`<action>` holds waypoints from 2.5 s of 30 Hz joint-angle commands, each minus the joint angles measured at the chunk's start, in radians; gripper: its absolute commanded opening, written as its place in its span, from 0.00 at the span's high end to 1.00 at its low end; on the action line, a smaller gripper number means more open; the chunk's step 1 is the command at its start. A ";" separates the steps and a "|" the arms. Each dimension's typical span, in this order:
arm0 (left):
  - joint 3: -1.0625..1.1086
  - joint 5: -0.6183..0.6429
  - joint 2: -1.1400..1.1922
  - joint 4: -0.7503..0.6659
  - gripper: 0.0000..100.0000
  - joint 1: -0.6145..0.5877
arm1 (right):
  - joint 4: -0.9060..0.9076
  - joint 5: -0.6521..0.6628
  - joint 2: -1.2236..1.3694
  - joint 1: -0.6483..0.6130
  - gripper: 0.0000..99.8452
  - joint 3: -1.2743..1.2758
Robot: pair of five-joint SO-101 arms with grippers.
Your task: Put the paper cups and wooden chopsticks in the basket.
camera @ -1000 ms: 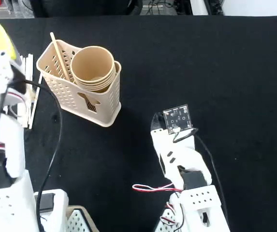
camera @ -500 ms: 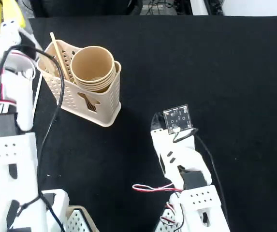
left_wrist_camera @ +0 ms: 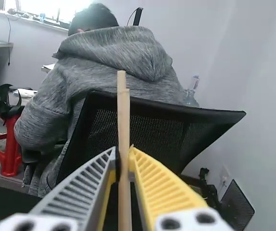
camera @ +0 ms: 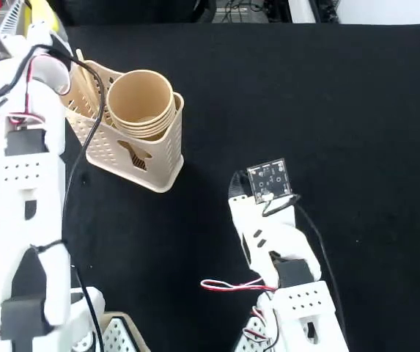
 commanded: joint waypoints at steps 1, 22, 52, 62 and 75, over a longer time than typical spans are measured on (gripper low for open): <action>-0.030 0.009 0.005 -0.017 0.97 0.008 | -0.008 0.009 -0.010 -0.009 0.98 -0.001; -0.874 -0.160 0.304 1.297 0.80 -0.269 | -0.008 0.009 -0.010 -0.009 0.98 -0.001; -1.761 -0.582 1.645 1.384 0.80 -0.357 | -0.005 0.009 -0.010 -0.009 0.98 -0.001; -1.761 -0.562 1.676 1.416 0.95 -0.363 | -0.003 0.009 -0.010 -0.008 0.98 -0.001; -1.790 -0.563 1.665 1.686 0.97 -0.351 | -0.003 0.009 -0.010 -0.005 0.98 -0.001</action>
